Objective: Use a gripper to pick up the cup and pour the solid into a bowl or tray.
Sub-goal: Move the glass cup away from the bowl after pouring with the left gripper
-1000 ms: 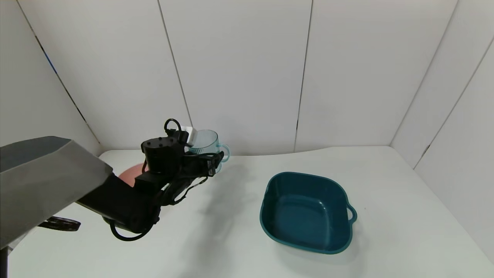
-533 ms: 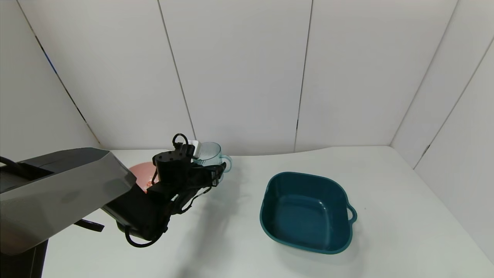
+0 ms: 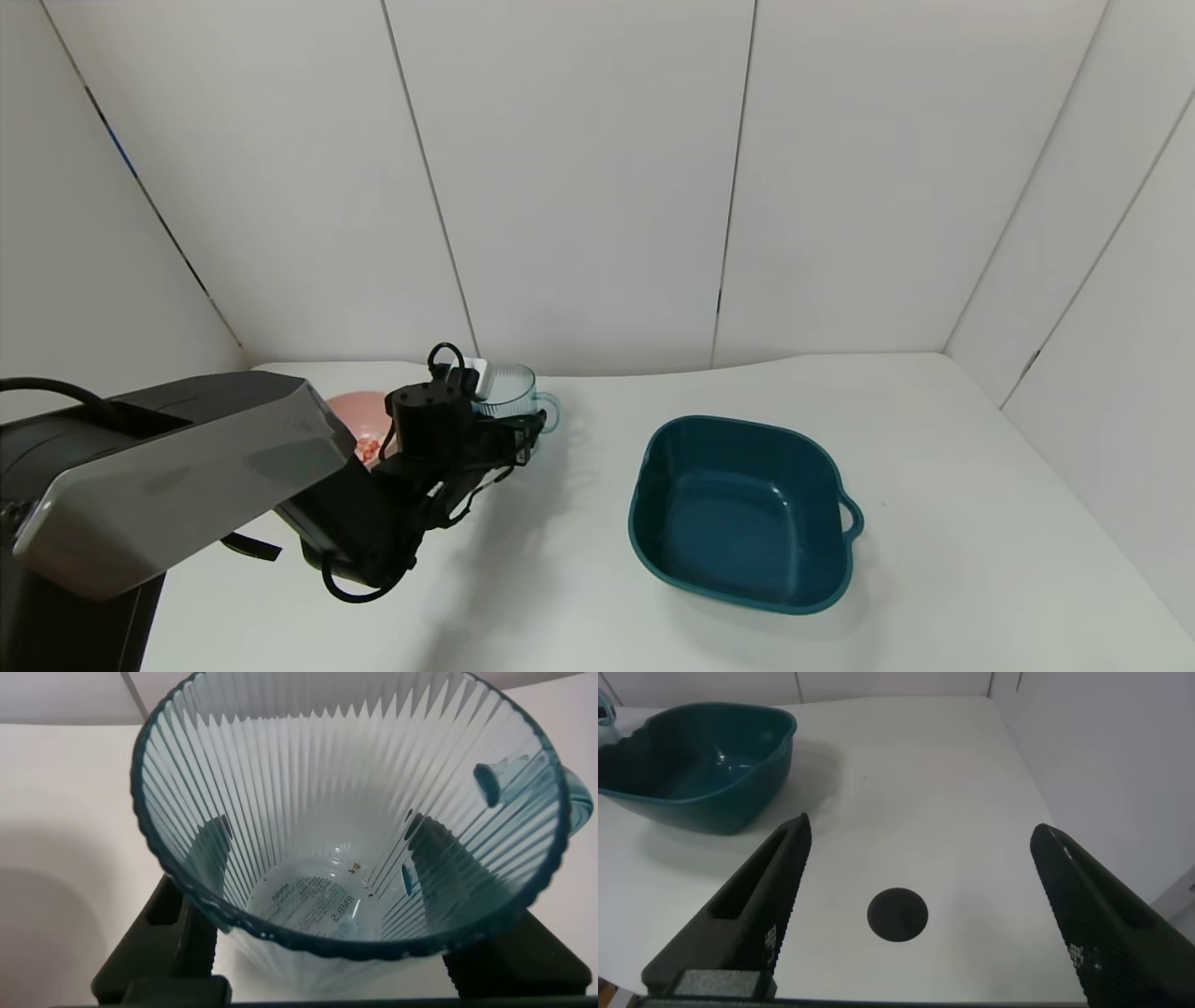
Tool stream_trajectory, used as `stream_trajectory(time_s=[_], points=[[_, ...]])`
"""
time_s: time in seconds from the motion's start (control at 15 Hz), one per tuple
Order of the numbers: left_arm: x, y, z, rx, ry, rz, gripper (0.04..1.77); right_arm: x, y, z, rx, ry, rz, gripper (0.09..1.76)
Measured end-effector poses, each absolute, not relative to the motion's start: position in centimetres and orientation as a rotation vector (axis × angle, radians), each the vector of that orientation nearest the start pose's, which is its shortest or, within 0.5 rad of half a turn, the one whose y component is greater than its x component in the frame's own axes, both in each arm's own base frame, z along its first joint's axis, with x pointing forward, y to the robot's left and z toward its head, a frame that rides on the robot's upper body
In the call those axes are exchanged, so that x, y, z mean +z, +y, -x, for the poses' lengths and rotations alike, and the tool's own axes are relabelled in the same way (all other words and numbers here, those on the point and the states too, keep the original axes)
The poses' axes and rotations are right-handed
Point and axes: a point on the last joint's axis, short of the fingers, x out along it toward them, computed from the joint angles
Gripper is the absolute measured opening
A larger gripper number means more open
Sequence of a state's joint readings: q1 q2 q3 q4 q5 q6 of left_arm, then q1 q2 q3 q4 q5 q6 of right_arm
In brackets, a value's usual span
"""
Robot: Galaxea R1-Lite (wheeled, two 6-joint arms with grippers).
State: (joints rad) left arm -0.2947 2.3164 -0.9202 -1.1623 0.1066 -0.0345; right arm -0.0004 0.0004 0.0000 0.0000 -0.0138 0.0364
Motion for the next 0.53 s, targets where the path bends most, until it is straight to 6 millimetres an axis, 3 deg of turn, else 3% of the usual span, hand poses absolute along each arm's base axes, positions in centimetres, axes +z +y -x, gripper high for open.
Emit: stream_trajectory(time_s=[0.4,0.53], points=[[3.21,-11.67,-39.35,-0.174,0.239,-0.015,1.31,7.55,-0.03,2.28,-0.014,0.0,-0.037,1.71],[3.14,-11.67,-39.36,-0.171,0.244,-0.018,1.44,7.55,-0.03,2.28,-0.014,0.0,-0.037,1.71]])
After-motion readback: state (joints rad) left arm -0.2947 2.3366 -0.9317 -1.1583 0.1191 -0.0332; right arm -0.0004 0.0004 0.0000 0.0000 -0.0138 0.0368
